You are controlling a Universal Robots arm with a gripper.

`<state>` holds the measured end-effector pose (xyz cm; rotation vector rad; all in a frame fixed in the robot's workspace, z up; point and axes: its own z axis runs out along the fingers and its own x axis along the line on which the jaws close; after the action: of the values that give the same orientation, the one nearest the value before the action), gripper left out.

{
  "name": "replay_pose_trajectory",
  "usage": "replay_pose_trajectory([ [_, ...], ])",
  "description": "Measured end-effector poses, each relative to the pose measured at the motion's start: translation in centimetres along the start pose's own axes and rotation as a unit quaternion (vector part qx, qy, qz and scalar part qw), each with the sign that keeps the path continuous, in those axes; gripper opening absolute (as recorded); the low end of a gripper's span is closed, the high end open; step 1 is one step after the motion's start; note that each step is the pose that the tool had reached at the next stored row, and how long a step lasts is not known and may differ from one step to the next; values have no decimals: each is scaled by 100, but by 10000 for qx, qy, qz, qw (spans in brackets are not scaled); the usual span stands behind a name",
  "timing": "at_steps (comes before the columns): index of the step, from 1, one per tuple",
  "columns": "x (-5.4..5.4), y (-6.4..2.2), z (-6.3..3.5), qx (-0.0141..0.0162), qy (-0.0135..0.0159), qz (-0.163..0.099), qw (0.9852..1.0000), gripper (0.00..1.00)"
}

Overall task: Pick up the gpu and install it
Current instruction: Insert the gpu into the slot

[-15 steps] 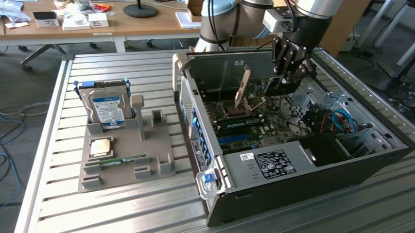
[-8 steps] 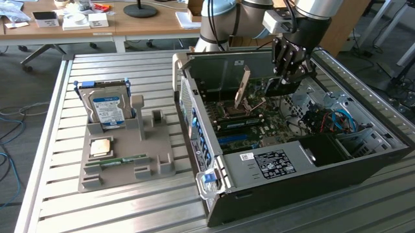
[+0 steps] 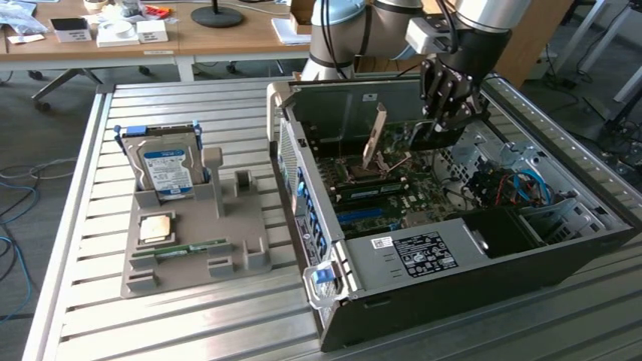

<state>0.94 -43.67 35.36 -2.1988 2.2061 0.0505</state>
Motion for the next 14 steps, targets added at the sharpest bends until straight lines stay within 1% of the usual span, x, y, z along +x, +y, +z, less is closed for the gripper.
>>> replay_pose_trajectory([
  [6, 45, 9, 18, 0, 1, 0, 10000, 27],
  [9, 75, 25, 30, 0, 0, 5, 10000, 27],
  [14, 89, 57, 55, 3, 0, 65, 10000, 27],
])
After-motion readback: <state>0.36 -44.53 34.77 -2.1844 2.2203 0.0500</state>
